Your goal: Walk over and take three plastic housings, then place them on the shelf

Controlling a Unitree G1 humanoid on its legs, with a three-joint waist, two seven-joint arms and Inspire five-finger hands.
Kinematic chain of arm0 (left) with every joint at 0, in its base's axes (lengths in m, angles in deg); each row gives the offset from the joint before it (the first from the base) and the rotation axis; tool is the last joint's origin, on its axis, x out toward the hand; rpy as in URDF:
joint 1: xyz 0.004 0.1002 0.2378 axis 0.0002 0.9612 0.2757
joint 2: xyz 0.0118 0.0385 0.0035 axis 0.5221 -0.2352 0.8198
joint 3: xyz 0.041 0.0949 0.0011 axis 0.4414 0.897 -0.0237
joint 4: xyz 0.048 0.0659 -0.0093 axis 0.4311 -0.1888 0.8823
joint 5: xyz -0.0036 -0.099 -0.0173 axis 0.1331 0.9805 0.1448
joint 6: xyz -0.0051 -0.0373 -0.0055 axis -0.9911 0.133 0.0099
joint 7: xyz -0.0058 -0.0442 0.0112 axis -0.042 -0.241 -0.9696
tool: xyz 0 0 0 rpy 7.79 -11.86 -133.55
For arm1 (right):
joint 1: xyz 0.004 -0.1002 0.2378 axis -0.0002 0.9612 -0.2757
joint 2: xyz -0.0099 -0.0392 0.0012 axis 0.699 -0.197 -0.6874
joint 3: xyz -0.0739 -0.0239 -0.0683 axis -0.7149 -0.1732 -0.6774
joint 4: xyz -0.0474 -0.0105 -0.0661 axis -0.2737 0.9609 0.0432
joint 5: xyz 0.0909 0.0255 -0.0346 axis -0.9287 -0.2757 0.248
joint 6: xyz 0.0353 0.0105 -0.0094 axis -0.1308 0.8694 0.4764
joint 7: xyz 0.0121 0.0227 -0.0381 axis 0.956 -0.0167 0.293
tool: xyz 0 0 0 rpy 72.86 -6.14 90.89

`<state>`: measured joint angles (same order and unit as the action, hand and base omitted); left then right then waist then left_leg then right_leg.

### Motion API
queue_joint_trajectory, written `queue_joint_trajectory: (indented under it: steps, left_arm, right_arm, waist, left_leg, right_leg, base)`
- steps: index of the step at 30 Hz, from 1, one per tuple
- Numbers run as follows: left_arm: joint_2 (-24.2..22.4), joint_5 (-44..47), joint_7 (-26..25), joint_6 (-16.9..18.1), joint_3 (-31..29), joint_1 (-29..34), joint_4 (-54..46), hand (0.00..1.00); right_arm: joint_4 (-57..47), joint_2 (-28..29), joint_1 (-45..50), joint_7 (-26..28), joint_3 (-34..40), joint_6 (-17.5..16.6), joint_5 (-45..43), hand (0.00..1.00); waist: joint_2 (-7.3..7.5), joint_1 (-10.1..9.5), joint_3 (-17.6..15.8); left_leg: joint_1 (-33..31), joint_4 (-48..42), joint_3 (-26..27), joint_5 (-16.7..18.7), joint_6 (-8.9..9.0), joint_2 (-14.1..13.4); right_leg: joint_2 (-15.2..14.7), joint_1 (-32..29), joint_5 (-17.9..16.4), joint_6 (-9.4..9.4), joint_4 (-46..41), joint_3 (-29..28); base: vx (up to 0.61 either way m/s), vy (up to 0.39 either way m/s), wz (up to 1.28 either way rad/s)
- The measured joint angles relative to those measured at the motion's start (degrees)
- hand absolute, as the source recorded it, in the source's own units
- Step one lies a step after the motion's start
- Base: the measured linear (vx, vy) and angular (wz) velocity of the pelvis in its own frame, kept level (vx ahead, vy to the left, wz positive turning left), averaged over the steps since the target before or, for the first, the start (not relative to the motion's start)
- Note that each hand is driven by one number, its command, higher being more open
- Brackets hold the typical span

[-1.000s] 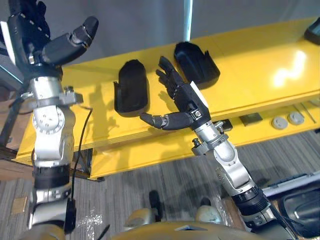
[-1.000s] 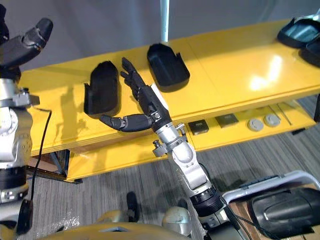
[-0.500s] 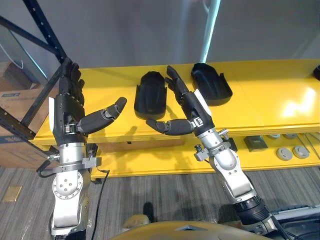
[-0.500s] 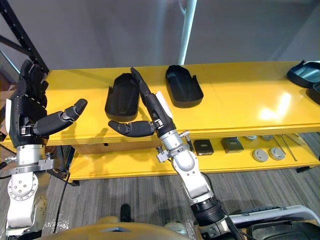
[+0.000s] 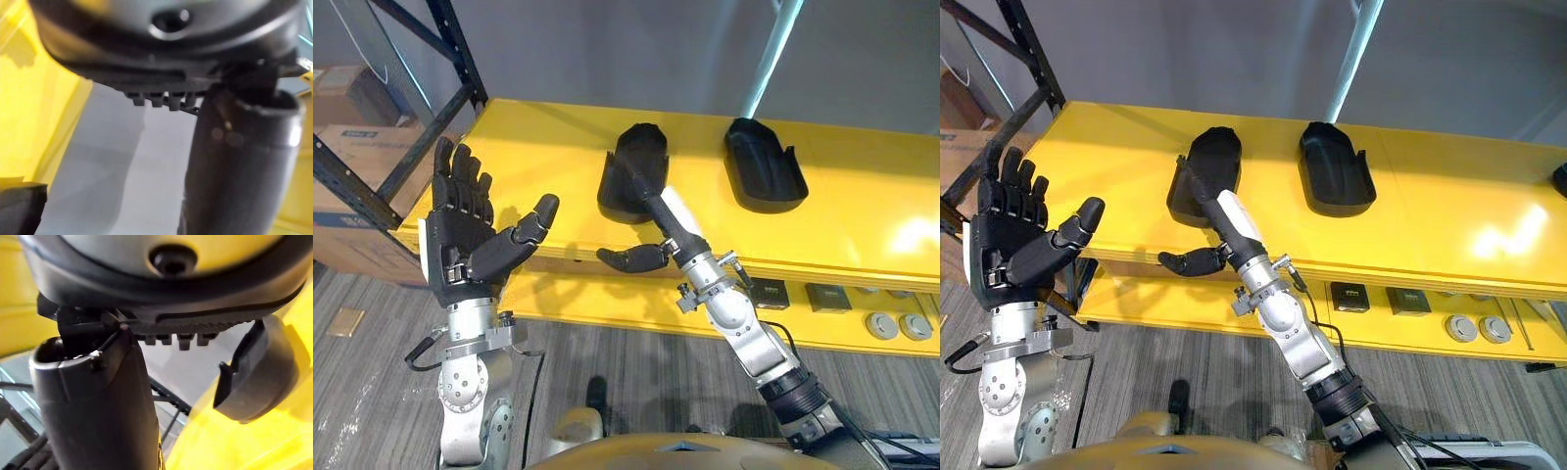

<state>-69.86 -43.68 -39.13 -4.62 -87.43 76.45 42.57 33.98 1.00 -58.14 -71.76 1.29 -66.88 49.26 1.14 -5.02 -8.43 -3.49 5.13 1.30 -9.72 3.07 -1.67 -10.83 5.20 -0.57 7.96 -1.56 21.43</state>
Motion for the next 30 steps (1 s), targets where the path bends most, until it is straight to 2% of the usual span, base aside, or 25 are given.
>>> queue_joint_trajectory:
  steps: [4,10,13,18,24,30]
  left_arm:
    - [0.0,0.2,-0.9,0.0,0.9,-0.2,0.0,1.00]
    - [0.0,2.8,-1.1,0.0,2.5,-0.3,0.0,1.00]
    - [0.0,2.9,-1.0,0.0,2.5,-0.2,0.0,1.00]
    - [-0.2,3.2,-0.8,0.0,2.9,0.0,0.0,1.00]
    - [-0.6,4.4,-0.1,0.0,2.9,0.7,0.0,1.00]
    - [-0.6,4.4,0.8,0.0,2.9,0.7,0.0,1.00]
  right_arm:
    - [2.1,0.0,-2.5,-3.4,-0.6,2.5,6.3,1.00]
    - [7.2,0.2,-5.9,-11.9,-0.2,7.3,8.9,1.00]
    - [7.3,0.3,-6.5,-13.5,0.2,8.5,9.5,1.00]
    - [10.1,0.6,-9.1,-16.7,1.7,9.1,11.2,1.00]
    - [12.7,0.7,-10.8,-17.8,2.1,9.8,13.1,1.00]
    - [13.6,0.6,-11.3,-19.2,2.2,10.7,13.2,1.00]
  waist:
    - [0.04,-0.38,-2.2]
    - [-0.54,-1.13,-4.3]
    - [-0.60,-1.11,-4.6]
    - [-1.35,-1.13,-5.6]
    - [-2.10,-1.34,-6.5]
    - [-2.09,-1.57,-6.5]
  left_leg:
    - [-0.1,0.0,-0.2,-0.2,-0.05,0.0]
    - [-0.4,0.0,-0.9,-0.4,-0.04,0.1]
    - [-0.4,0.0,-1.3,-0.5,-0.18,0.1]
    - [-0.3,0.0,-1.6,-0.8,-0.36,0.1]
    - [-0.1,0.0,-1.9,-0.8,0.10,0.1]
    - [-0.1,0.0,-2.3,-0.9,0.10,0.1]
  right_leg:
    - [-0.1,-0.2,-0.1,-0.16,-0.4,0.0]
    - [-0.1,-0.2,-0.2,-0.26,-0.7,0.8]
    - [-0.1,-0.2,-0.2,-0.28,-1.2,1.2]
    - [-0.1,0.0,-0.3,-0.42,-1.4,1.6]
    - [-0.1,0.3,-0.5,-0.60,-1.6,2.0]
    - [-0.1,0.5,-0.5,-0.72,-1.6,2.3]
  base:
    - [-0.01,-0.001,0.01]
    - [0.00,-0.015,0.06]
    - [0.02,-0.022,0.07]
    - [0.01,-0.012,0.03]
    - [-0.01,-0.005,0.00]
    - [0.00,-0.009,0.02]
